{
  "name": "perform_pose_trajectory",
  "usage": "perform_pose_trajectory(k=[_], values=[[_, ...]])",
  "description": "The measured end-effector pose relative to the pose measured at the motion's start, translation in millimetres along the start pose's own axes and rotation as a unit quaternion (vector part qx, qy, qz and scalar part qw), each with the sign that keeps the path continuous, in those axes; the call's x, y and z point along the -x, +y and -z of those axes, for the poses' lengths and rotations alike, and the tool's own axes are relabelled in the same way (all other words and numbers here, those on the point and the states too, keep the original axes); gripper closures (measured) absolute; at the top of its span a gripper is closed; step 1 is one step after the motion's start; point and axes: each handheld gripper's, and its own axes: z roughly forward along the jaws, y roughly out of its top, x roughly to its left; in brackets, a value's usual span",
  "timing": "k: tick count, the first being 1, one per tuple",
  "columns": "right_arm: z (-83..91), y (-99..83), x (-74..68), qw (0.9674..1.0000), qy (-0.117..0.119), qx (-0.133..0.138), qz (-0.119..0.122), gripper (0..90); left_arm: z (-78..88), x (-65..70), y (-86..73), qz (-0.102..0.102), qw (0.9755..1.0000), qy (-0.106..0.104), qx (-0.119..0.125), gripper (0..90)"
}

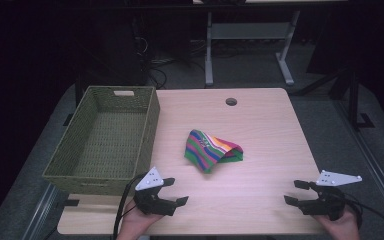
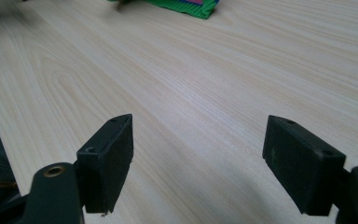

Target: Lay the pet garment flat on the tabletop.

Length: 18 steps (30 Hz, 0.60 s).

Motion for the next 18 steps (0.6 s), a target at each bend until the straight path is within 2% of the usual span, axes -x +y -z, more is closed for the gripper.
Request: perform_pose_trajectory(k=[10, 15, 18], values=[[-3.8, 4.8, -5.9, 0.9999, 0.008, -0.006, 0.009, 23.6, -2.6, 0.0, -0.5, -0.003, 1.0, -0.004, -0.005, 20.0], [-4.1, 15.6, -10.3, 0.9996, 0.007, -0.001, 0.026, 22.3, -0.6, 0.1, -0.6, -0.005, 1.0, -0.004, -0.002, 20.0], [-3.7, 25.2, -11.9, 0.9996, 0.016, 0.005, 0.024, 22.1, 0.2, 0.1, -0.6, -0.005, 1.0, 0.0, -0.002, 20.1]])
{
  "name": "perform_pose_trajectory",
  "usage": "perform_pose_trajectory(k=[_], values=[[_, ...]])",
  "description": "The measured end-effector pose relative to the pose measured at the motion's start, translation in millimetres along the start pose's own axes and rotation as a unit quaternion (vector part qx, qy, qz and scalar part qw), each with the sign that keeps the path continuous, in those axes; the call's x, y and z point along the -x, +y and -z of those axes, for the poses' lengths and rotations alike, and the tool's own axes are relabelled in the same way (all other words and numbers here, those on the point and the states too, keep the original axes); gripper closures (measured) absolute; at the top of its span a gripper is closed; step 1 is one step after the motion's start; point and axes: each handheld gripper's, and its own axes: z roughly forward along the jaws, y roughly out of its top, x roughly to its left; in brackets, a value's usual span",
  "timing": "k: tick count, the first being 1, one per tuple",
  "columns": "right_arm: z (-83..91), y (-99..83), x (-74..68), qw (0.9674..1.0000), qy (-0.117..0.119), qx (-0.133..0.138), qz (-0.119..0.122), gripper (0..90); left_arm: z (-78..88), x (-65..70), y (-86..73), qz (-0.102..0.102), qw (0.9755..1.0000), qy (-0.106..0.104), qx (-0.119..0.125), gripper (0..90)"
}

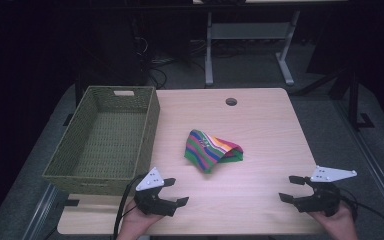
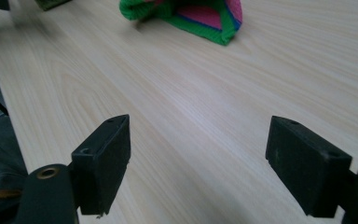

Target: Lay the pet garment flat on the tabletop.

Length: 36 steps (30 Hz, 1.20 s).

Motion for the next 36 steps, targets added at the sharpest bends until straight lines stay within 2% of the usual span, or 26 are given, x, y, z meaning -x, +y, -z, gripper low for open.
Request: perform_pose_trajectory(k=[3, 9, 11, 13, 14, 19, 23, 36], values=[[-2.3, 13.1, -1.3, 0.9999, 0.005, -0.002, 0.011, 22.2, -0.3, -0.2, 0.0, 0.001, 1.0, 0.002, -0.001, 20.2], [-7.5, 25.6, -3.7, 0.9996, 0.013, -0.01, 0.022, 21.7, -2.7, -0.5, 0.0, 0.0, 1.0, -0.001, -0.005, 20.2], [-14.9, 36.2, -5.4, 0.9991, 0.018, -0.026, 0.028, 20.7, -2.4, -0.3, 0.1, -0.001, 1.0, -0.001, -0.004, 20.2], [-16.0, 37.8, -5.6, 0.999, 0.018, -0.028, 0.03, 20.4, -2.1, -0.4, 0.0, -0.002, 1.0, 0.002, -0.005, 20.2], [-20.0, 45.6, -6.9, 0.9985, 0.02, -0.038, 0.033, 19.7, -1.3, -0.4, 0.0, 0.002, 1.0, 0.003, -0.004, 20.1], [-25.3, 58.1, -6.8, 0.9979, 0.025, -0.042, 0.042, 20.0, -0.2, -1.7, -0.4, 0.003, 1.0, 0.002, -0.001, 20.2], [-32.9, 74.7, -5.1, 0.9969, 0.033, -0.054, 0.046, 19.6, -0.1, -3.5, -0.7, 0.005, 1.0, 0.001, -0.001, 20.2], [-49.0, 96.7, -2.0, 0.9947, 0.047, -0.071, 0.057, 18.6, 0.1, -4.9, -0.2, 0.007, 1.0, 0.001, 0.0, 20.1]])
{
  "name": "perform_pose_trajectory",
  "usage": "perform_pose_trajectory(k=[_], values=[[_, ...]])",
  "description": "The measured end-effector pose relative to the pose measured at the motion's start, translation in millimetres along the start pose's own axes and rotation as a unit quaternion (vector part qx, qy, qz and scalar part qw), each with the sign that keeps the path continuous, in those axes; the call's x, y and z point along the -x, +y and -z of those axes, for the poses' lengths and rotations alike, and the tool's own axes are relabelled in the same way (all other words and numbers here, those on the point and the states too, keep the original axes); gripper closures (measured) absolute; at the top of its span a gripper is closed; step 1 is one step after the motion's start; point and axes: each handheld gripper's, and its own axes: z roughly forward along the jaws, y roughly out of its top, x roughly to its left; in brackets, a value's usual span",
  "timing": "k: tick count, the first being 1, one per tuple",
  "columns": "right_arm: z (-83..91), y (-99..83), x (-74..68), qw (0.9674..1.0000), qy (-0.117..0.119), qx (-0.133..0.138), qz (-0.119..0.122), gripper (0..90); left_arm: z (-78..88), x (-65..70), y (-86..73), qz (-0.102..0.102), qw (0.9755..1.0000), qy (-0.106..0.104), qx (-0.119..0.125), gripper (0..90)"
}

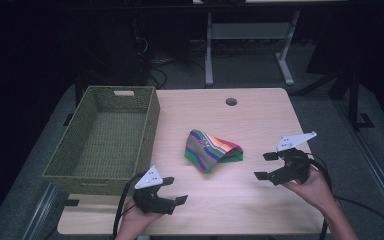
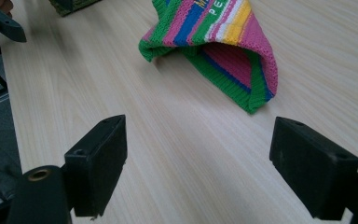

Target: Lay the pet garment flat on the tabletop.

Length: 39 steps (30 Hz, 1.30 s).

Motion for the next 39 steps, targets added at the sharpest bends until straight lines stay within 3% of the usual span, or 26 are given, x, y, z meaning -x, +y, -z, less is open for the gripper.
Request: perform_pose_trajectory(k=[18, 39], values=[[-16.1, 37.3, 4.1, 0.9995, 0.019, -0.025, 0.009, 18.8, -1.2, -1.2, 0.6, -0.002, 1.0, -0.001, -0.001, 20.1], [-34.6, 64.2, 10.5, 0.9986, 0.032, -0.039, 0.018, 19.4, -2.0, -1.3, 0.8, -0.004, 1.0, -0.004, -0.004, 20.1]])
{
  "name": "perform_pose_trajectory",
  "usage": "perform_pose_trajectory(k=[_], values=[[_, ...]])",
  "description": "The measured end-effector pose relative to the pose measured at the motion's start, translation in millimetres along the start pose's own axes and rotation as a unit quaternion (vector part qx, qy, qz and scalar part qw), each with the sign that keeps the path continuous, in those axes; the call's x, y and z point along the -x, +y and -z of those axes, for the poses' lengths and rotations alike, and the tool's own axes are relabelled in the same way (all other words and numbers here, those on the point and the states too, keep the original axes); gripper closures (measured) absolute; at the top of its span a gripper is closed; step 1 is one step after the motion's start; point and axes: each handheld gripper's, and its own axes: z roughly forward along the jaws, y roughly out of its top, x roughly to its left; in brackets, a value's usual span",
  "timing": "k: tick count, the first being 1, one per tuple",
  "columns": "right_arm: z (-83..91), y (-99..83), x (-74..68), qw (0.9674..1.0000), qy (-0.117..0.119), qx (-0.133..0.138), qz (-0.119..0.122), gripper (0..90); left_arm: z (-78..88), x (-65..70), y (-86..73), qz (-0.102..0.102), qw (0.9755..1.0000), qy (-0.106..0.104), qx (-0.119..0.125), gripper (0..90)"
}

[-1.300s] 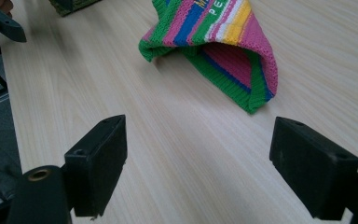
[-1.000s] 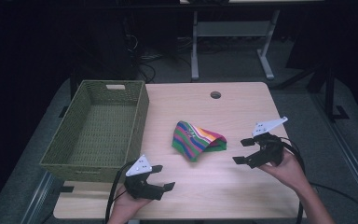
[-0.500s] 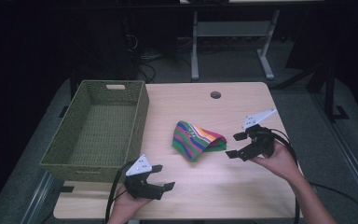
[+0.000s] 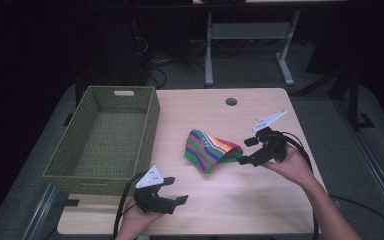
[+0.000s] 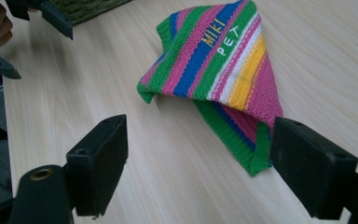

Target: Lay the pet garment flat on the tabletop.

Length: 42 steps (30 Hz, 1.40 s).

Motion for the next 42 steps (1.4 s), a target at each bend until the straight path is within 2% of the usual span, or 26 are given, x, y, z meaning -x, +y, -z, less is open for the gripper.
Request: perform_pose_trajectory(k=[12, 22, 33, 40, 42], values=[[-11.4, 14.2, 6.1, 0.9999, 0.003, -0.016, -0.001, 19.6, -0.3, 0.2, 0.5, 0.004, 1.0, -0.002, 0.004, 20.1], [-19.3, 26.4, 10.2, 0.9997, 0.005, -0.025, 0.006, 19.6, 0.7, -0.9, 0.8, 0.0, 1.0, -0.004, 0.003, 20.0], [-39.9, 43.4, 9.8, 0.999, 0.008, -0.038, 0.022, 19.5, 1.0, -1.3, 1.1, -0.002, 1.0, -0.005, 0.002, 20.0], [-54.6, 46.4, 19.2, 0.9985, 0.007, -0.048, 0.023, 19.4, 1.5, -1.5, 1.0, -0.003, 1.0, -0.006, 0.002, 20.0], [-57.4, 47.6, 20.9, 0.9987, 0.015, -0.046, 0.014, 19.3, 1.4, -1.2, 0.8, -0.004, 1.0, -0.006, 0.003, 20.1]])
